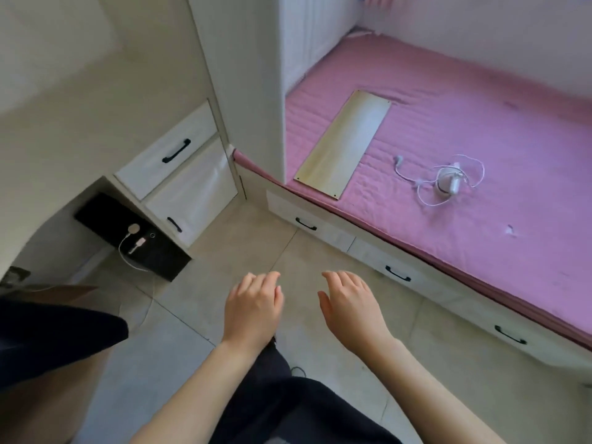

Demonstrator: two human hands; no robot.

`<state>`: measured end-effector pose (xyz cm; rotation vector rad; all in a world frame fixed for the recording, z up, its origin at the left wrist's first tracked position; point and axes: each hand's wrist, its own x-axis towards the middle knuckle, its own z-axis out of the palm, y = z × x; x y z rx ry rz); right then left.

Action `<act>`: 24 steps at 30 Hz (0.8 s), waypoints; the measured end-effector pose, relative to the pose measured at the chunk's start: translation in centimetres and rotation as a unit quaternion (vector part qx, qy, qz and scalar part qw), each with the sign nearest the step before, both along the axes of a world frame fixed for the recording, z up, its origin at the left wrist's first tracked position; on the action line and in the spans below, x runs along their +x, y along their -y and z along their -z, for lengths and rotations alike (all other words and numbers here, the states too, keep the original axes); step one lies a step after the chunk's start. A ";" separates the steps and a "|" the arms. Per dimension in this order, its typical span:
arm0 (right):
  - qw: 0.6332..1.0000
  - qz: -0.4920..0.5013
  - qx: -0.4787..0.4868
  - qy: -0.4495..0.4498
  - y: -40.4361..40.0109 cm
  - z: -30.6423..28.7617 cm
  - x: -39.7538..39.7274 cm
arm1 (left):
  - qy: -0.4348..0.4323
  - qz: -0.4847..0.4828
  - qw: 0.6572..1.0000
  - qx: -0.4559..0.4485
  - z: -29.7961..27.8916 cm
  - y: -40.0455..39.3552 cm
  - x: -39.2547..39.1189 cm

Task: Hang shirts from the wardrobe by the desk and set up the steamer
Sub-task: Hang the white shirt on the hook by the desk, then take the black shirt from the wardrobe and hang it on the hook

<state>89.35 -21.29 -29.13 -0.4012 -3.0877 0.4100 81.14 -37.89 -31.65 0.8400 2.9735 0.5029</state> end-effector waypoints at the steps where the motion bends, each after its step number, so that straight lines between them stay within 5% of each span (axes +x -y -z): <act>1: 1.000 0.016 -0.002 -0.003 -0.9 0.1 0.2 | 0.001 0.008 1.000 -0.006 0.1 -0.9 -0.3; 24: 0.996 0.071 0.033 0.033 -26.1 -0.3 -20.0 | -0.010 0.073 0.997 -0.002 -0.1 -24.6 -23.3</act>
